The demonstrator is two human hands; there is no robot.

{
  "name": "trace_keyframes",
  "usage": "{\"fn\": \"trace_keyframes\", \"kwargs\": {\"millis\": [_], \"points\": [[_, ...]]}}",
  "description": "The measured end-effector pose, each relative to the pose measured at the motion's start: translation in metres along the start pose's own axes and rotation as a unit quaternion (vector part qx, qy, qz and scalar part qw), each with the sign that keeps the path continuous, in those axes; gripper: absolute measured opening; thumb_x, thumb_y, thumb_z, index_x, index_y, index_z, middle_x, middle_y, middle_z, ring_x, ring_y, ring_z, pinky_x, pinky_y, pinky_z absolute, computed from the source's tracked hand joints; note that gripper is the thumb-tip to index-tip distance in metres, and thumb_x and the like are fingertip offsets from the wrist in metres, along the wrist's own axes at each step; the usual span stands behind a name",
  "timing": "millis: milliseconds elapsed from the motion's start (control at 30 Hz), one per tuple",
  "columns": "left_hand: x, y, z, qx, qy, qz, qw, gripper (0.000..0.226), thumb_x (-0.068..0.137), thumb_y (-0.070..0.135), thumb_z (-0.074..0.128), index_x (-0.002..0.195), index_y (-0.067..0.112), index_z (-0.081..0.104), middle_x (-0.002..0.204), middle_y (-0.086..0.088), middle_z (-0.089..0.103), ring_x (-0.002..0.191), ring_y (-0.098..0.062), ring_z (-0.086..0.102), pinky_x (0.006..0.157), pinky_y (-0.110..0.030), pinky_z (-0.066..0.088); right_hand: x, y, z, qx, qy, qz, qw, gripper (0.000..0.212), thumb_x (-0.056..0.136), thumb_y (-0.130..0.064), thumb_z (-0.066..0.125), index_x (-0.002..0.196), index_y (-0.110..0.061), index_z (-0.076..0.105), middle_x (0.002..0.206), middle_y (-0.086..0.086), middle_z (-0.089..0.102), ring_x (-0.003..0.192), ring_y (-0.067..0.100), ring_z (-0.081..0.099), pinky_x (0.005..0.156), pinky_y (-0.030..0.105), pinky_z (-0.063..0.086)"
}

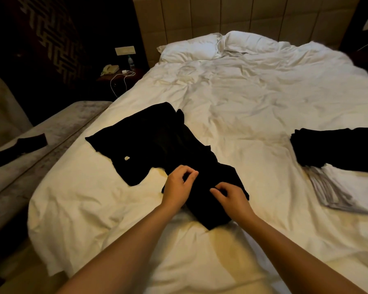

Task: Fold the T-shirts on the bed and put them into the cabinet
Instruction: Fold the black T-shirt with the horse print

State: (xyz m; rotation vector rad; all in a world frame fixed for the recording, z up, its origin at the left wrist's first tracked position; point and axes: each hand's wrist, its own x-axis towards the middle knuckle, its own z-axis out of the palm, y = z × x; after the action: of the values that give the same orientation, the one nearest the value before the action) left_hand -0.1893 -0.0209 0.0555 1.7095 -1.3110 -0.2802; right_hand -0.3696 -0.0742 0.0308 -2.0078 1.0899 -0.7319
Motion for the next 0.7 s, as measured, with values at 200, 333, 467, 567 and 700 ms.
{"fn": "trace_keyframes", "kwargs": {"millis": [200, 333, 467, 567, 700], "points": [[0.005, 0.011, -0.001, -0.043, -0.062, -0.005, 0.997, 0.006, 0.095, 0.032, 0.067, 0.096, 0.027, 0.068, 0.096, 0.015, 0.066, 0.094, 0.000, 0.062, 0.084, -0.022, 0.052, 0.016, -0.015, -0.032, 0.180, 0.137, 0.049, 0.973, 0.020, 0.098, -0.022, 0.060, 0.080, -0.016, 0.068, 0.075, -0.003, 0.068, 0.072, 0.008, 0.062, 0.067, 0.022, 0.048], [0.007, 0.009, -0.001, 0.022, -0.157, 0.009, 0.987, 0.043, 0.085, 0.045, 0.076, 0.123, 0.027, 0.066, 0.120, 0.016, 0.058, 0.114, 0.000, 0.051, 0.099, -0.015, 0.040, 0.023, -0.027, -0.059, 0.318, 0.175, 0.124, 0.924, 0.021, 0.095, -0.022, 0.063, 0.083, -0.007, 0.072, 0.084, 0.010, 0.071, 0.078, 0.015, 0.063, 0.074, 0.032, 0.052], [0.005, 0.017, 0.002, 0.032, -0.110, 0.047, 0.992, 0.023, 0.091, 0.028, 0.073, 0.112, 0.018, 0.071, 0.105, 0.013, 0.063, 0.102, -0.004, 0.056, 0.095, -0.026, 0.047, 0.024, -0.025, -0.071, 0.368, 0.198, 0.167, 0.893, 0.024, 0.095, -0.030, 0.063, 0.090, -0.008, 0.073, 0.091, 0.008, 0.072, 0.085, 0.017, 0.066, 0.078, 0.031, 0.054], [0.005, 0.031, 0.003, -0.056, -0.110, 0.001, 0.992, 0.008, 0.096, 0.024, 0.066, 0.102, 0.022, 0.072, 0.096, 0.012, 0.070, 0.094, -0.003, 0.064, 0.086, -0.026, 0.054, 0.025, -0.013, -0.075, 0.328, 0.219, 0.202, 0.897, 0.022, 0.096, -0.030, 0.062, 0.089, -0.012, 0.073, 0.092, 0.005, 0.071, 0.088, 0.020, 0.065, 0.083, 0.035, 0.054], [0.016, 0.051, 0.007, -0.094, -0.100, -0.026, 0.990, 0.013, 0.100, 0.021, 0.059, 0.102, 0.017, 0.071, 0.093, 0.008, 0.071, 0.090, -0.003, 0.066, 0.082, -0.023, 0.054, 0.020, -0.002, -0.079, 0.218, 0.184, 0.216, 0.934, 0.016, 0.094, -0.029, 0.064, 0.103, -0.017, 0.069, 0.103, 0.003, 0.068, 0.097, 0.021, 0.065, 0.085, 0.035, 0.054]]}}
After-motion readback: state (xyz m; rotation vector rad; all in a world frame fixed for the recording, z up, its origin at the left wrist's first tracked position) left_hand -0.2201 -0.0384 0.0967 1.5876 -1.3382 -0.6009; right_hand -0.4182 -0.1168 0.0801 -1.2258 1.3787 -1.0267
